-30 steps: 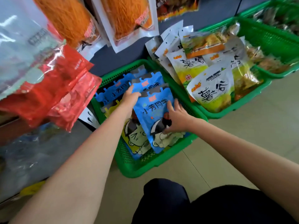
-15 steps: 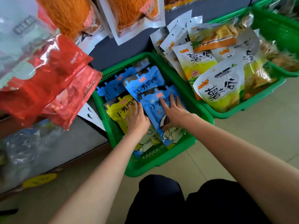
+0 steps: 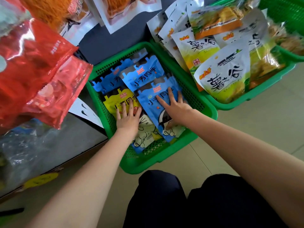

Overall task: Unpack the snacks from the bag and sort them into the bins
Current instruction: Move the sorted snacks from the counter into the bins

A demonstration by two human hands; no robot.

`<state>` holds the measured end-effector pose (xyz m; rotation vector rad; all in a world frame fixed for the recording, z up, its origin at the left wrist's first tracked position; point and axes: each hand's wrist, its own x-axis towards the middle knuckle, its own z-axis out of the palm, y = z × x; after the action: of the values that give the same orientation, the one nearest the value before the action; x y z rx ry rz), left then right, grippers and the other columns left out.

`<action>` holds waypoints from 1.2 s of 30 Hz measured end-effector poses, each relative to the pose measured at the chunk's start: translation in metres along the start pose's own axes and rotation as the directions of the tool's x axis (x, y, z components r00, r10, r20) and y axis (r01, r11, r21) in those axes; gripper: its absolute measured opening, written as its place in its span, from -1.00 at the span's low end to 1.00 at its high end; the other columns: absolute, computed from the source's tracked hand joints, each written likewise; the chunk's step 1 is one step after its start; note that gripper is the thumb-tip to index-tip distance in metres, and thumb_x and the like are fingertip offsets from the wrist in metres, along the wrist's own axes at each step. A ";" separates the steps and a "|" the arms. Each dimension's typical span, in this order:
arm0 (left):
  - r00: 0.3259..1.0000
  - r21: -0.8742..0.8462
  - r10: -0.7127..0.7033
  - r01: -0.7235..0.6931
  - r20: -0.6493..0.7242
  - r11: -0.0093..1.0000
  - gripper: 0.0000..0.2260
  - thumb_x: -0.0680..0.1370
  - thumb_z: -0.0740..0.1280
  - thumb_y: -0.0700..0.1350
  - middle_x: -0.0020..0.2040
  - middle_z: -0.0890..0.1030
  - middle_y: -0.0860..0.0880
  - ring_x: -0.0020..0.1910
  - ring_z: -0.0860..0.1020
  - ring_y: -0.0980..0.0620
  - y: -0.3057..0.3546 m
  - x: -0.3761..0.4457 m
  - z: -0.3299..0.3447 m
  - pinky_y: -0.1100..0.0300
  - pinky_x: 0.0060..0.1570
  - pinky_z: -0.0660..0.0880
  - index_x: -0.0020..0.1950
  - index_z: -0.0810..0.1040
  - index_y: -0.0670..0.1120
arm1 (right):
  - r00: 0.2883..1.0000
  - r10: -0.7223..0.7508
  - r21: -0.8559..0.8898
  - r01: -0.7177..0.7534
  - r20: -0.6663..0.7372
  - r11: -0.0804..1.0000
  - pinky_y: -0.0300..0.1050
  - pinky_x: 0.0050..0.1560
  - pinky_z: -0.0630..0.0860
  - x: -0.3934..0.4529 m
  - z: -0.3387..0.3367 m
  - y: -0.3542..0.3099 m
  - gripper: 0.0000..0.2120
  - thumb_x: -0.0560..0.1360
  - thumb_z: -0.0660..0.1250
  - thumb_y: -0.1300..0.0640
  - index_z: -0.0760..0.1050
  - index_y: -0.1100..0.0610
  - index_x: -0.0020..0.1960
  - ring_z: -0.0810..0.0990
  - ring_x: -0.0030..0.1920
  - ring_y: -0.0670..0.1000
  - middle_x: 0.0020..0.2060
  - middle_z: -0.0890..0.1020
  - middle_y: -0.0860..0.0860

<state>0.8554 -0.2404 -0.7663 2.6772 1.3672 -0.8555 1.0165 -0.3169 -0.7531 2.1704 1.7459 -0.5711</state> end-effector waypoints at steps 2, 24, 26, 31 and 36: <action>0.998 -0.087 0.034 -0.030 0.048 0.996 -0.03 0.46 0.42 0.00 0.48 -0.42 -0.14 0.47 -0.33 -0.21 -0.003 -0.003 -0.001 -0.15 0.42 -0.25 0.52 -0.32 0.02 | 1.000 0.018 0.018 -0.018 0.015 1.000 0.24 0.40 0.15 0.005 -0.003 -0.003 0.16 0.33 0.40 -0.26 -0.46 -0.05 0.47 -0.24 0.46 0.40 0.46 -0.38 0.19; 0.534 0.095 0.825 -0.826 -0.184 0.556 -0.66 0.54 0.23 -0.14 0.48 0.22 -0.09 0.39 0.26 -0.12 0.177 -0.352 -0.402 0.02 0.31 0.20 0.32 0.43 -0.09 | 0.587 0.801 0.624 -0.671 0.115 0.402 0.08 0.30 0.33 -0.597 -0.234 0.140 -0.38 0.47 0.35 -0.10 0.28 0.16 0.42 0.32 0.30 0.26 0.33 0.32 0.20; 0.304 0.165 0.935 -0.928 -0.181 0.334 -0.68 0.54 0.24 -0.13 0.48 0.23 -0.08 0.39 0.26 -0.12 0.218 -0.424 -0.425 0.04 0.32 0.18 0.29 0.46 -0.10 | 0.379 0.913 0.597 -0.771 0.149 0.222 0.13 0.30 0.34 -0.715 -0.235 0.111 -0.42 0.47 0.34 -0.09 0.33 0.16 0.39 0.28 0.32 0.26 0.36 0.30 0.20; -0.336 0.240 0.914 -0.929 -0.227 -0.282 -0.76 0.40 0.34 -0.19 0.28 0.49 -0.24 0.15 0.50 -0.30 0.312 -0.630 -0.448 -0.13 0.09 0.43 0.04 0.62 -0.19 | -0.173 0.957 0.528 -0.803 0.235 -0.275 0.12 0.33 0.31 -0.960 -0.223 -0.012 -0.48 0.45 0.38 -0.06 0.42 0.15 0.34 0.26 0.38 0.23 0.40 0.28 0.17; -0.748 0.274 0.659 -0.652 -0.078 -0.707 -0.74 0.28 0.27 -0.14 0.10 0.60 -0.23 -0.02 0.60 -0.28 0.339 -0.837 -0.421 -0.13 -0.14 0.55 -0.12 0.64 -0.16 | -0.546 0.730 0.463 -0.565 0.411 -0.683 0.06 0.38 0.23 -1.095 -0.165 -0.150 -0.49 0.44 0.40 -0.07 0.45 0.19 0.28 0.19 0.42 0.23 0.40 0.25 0.26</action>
<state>0.9140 -0.9660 -0.0863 2.1096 -1.8026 0.0773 0.6886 -1.1461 -0.0798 2.9166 -1.5477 -0.0668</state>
